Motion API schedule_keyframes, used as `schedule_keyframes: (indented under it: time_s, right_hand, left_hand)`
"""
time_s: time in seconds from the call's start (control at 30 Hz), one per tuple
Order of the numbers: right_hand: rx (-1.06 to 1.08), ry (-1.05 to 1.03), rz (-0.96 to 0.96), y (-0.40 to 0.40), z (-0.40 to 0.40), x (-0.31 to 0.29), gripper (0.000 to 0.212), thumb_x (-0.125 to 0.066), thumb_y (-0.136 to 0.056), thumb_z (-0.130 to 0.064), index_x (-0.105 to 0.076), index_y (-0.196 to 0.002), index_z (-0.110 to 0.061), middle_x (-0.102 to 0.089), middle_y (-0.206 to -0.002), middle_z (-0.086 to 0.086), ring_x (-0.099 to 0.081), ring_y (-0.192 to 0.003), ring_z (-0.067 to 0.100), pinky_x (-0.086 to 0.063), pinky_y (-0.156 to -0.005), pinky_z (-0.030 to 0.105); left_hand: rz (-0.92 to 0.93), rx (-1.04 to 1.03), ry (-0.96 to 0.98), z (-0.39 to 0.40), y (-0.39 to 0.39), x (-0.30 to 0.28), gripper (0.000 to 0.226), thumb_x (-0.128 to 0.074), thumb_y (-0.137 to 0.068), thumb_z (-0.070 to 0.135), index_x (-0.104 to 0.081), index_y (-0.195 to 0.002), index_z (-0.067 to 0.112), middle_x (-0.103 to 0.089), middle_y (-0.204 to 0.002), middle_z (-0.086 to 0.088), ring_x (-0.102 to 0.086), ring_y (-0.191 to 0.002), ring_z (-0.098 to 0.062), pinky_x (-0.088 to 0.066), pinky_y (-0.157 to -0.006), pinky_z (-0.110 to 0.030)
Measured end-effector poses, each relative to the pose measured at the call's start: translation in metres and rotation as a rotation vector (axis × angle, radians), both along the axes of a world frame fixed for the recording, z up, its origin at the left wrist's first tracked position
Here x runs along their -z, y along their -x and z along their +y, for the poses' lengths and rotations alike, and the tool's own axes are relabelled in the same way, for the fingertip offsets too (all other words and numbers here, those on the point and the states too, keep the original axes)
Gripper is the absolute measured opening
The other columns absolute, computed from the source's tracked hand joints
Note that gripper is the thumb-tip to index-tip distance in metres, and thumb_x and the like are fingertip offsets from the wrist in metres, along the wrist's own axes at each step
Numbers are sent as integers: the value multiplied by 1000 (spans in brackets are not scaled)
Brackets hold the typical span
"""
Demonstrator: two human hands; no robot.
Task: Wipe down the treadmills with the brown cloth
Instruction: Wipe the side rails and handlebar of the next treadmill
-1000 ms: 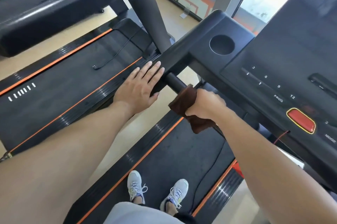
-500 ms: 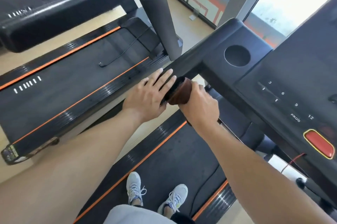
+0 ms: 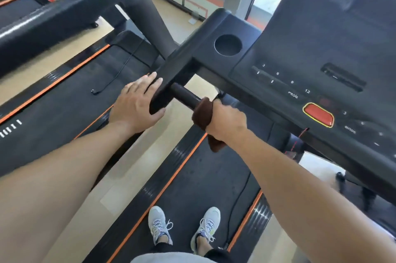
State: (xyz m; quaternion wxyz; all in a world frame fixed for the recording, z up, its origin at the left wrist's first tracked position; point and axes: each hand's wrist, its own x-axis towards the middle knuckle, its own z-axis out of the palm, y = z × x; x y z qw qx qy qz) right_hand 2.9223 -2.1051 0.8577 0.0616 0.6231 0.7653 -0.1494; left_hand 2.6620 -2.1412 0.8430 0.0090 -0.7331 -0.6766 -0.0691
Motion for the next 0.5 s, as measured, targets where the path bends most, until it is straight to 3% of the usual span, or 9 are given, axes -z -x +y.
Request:
schedule_keyframes:
  time_s: [0.07,0.17,0.33,0.5]
  right_hand:
    - [56,55,-102,-51,-27,-5,51,-72,-82,-39,-48,-121,-18,-69,-109,8,-68,-103,36,-41,-72,37]
    - [109,79,-153,-103,-55,-9,57,-76,-75,-42,-48,-120,-21,-69,-111,6,-68,-105,36,-42,-73,38]
    - [139,-45,-101,-89,-53,3,39,-73,-83,-39,-46,-106,-24,-70,-102,-1,-71,-94,28,-40,-66,33]
    - [19,-185,-58,-69,-47,15,43,-71,-86,-28,-47,-121,-22,-65,-107,-2,-70,-93,25,-39,-63,33]
  left_hand:
    - [-4,-13,22,-2,-2,1,84,-57,-94,59,-25,-161,20,-20,-169,-1,-21,-155,-24,-24,-122,-46]
    - [57,-50,17,-6,-6,4,91,-60,-92,59,-18,-162,20,-14,-171,-1,-18,-155,-23,-21,-122,-46]
    - [87,-272,45,-8,-47,15,105,-61,-86,57,-2,-163,18,0,-172,-7,-2,-157,-33,-8,-125,-56]
    - [151,-392,82,-2,-67,27,128,-65,-78,64,17,-160,11,16,-169,-13,9,-155,-41,-6,-123,-61]
